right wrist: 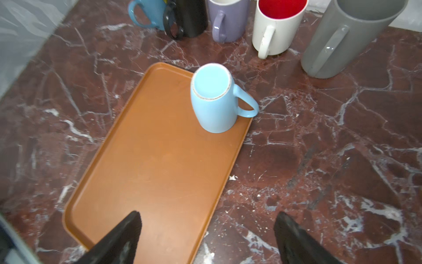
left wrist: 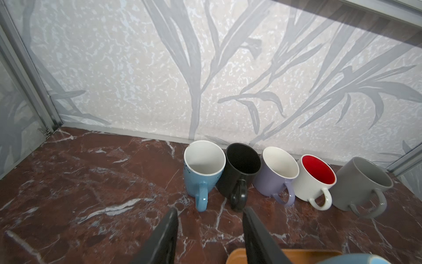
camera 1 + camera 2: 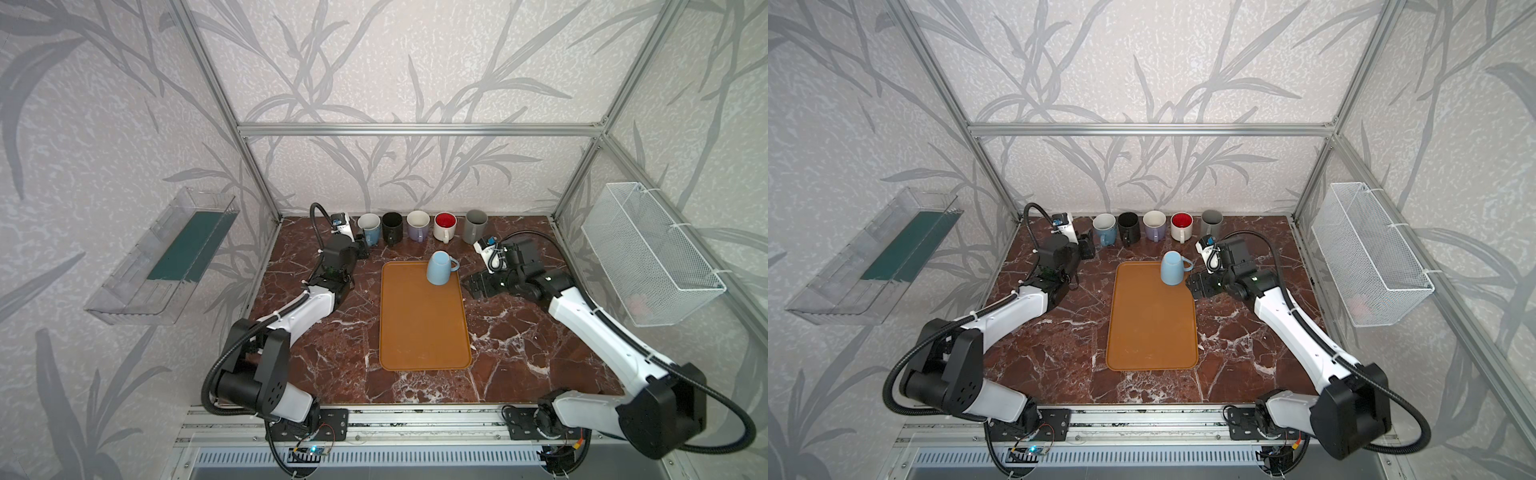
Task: Turn the mug right side up
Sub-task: 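Reach the right gripper to the plain light-blue mug on the tray while the left withdraws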
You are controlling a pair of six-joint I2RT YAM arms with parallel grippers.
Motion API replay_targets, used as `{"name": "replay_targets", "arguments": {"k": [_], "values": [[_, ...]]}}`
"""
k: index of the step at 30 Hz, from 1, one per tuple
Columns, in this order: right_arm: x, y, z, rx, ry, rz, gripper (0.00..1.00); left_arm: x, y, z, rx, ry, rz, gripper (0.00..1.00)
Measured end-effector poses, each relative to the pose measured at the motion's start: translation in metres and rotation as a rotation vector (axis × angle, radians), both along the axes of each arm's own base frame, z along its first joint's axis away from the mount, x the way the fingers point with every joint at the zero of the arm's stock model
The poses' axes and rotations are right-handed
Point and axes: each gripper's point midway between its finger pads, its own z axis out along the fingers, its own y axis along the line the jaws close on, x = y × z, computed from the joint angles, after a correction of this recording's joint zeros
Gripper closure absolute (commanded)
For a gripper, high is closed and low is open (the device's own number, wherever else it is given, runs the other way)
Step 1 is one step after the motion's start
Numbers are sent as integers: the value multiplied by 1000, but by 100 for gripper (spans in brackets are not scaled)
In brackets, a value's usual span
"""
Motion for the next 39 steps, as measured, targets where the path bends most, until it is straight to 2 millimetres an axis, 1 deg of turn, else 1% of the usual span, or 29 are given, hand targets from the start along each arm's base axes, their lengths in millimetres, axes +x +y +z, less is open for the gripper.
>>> {"name": "replay_targets", "arguments": {"k": [3,6,11,13,16,21,29,33,39], "values": [[24,-2,-17,6,42,-4,10,-18,-1,2,-20,30,-28,51],[44,1,-30,98,82,8,10,-35,-5,-3,-49,64,-59,51],[73,17,-37,252,120,87,10,-61,-14,-17,-90,123,-105,51],[81,26,-40,285,121,138,10,-70,-16,-22,-106,142,-115,51],[86,36,-45,309,119,214,10,-81,-19,-26,-131,152,-128,51],[89,47,-48,313,85,329,10,-94,-19,-26,-156,160,-130,50],[104,52,-49,343,45,419,11,-102,-21,-16,-182,147,-140,50],[111,59,-48,373,29,474,13,-106,-26,-17,-184,160,-157,50],[109,64,-50,391,31,525,14,-112,-31,-23,-178,187,-172,50]]}}
